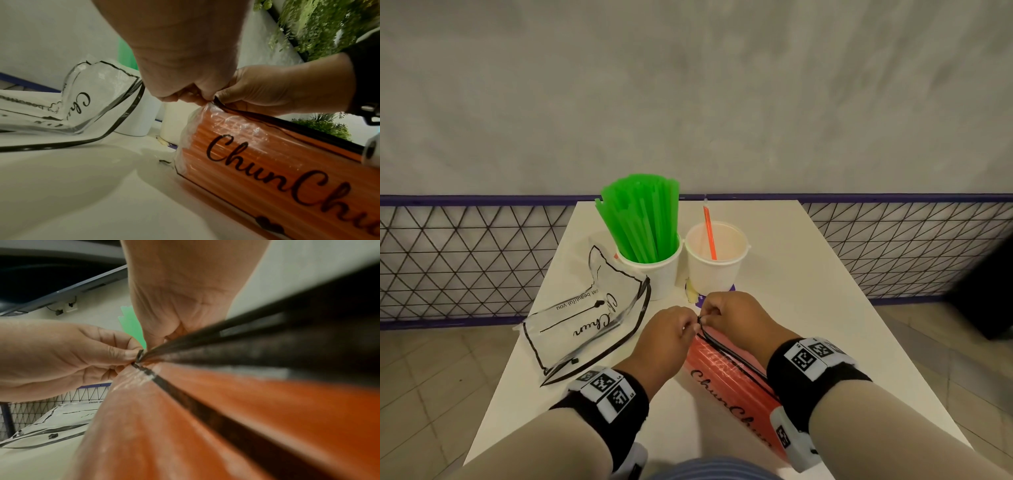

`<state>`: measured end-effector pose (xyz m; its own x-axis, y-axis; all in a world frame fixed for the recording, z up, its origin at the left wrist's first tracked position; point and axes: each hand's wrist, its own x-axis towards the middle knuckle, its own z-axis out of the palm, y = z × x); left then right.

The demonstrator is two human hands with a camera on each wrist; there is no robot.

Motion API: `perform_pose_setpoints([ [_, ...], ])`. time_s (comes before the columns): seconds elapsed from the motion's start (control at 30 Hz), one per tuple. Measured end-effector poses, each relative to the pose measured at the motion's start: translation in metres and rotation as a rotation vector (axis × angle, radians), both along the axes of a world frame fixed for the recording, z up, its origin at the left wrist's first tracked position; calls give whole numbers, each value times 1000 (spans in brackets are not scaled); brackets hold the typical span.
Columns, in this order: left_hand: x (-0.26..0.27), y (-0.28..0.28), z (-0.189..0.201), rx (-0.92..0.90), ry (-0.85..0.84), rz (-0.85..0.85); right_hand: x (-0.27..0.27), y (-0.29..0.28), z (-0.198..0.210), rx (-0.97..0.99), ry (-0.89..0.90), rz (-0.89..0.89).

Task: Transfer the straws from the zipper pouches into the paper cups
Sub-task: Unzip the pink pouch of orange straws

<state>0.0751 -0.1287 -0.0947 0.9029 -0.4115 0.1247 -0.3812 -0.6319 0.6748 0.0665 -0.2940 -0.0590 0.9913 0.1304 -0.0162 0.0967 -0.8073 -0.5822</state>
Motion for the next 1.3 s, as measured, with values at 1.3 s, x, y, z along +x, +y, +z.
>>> perform_pose_setpoints([
  [1.3,6,32,3,-117,99,-14,-4,32,8,-285,-7,123],
])
